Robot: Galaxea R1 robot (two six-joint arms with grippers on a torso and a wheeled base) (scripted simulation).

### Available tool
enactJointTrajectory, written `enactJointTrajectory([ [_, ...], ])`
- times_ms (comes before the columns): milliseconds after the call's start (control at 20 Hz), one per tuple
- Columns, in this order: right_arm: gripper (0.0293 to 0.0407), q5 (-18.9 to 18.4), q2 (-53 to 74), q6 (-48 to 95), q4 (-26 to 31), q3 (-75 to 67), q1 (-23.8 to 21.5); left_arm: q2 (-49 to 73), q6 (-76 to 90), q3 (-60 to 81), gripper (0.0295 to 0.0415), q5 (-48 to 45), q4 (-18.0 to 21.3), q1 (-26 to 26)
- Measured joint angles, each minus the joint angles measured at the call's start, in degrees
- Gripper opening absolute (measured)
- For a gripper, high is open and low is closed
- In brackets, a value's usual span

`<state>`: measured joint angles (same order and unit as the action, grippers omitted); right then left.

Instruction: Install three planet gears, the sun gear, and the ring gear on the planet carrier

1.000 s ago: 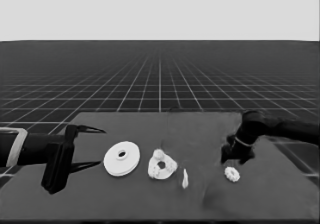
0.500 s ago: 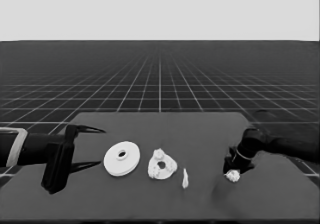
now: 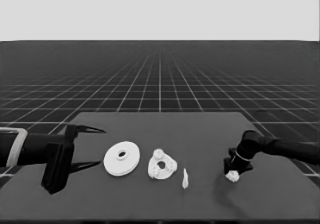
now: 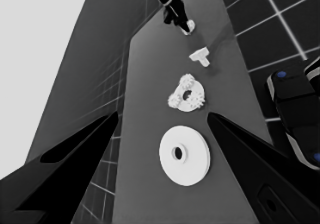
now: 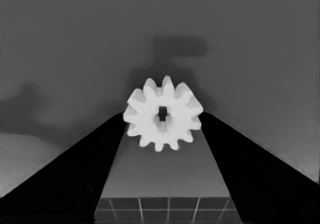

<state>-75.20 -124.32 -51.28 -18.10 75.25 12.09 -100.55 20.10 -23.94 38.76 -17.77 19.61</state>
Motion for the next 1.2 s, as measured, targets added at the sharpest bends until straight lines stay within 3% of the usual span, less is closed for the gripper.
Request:
enactJointTrajectory([
  [300,0.0309,0.01,-0.01,0.00,0.00,0.00,0.00,0.00,0.00,0.00,0.0385,0.00,0.00,0.00],
  [350,0.0309,-3.58,2.11,-0.99,3.35,-4.14,-4.30,0.00,0.00,0.00,0.0385,0.00,0.00,0.00],
  [450,0.0310,-6.90,3.53,-1.47,7.32,-6.65,-9.88,0.00,0.00,0.00,0.0385,0.00,0.00,0.00],
  [800,0.0310,-8.59,3.84,-1.50,9.57,-7.18,-12.69,0.00,0.00,0.00,0.0385,0.00,0.00,0.00],
  [850,0.0310,-12.20,-5.33,-23.24,7.59,-11.24,-13.23,0.00,0.00,0.00,0.0385,0.00,0.00,0.00],
  [900,0.0310,-14.16,-22.78,-33.58,7.72,-8.38,-13.58,0.00,0.00,0.00,0.0385,0.00,0.00,0.00],
  [1000,0.0310,-13.95,-40.90,-33.10,8.45,6.46,-13.75,0.00,0.00,0.00,0.0385,0.00,0.00,0.00],
  [1200,0.0310,-13.24,-48.85,-28.88,8.81,17.93,-13.73,0.00,0.00,0.00,0.0385,0.00,0.00,0.00],
])
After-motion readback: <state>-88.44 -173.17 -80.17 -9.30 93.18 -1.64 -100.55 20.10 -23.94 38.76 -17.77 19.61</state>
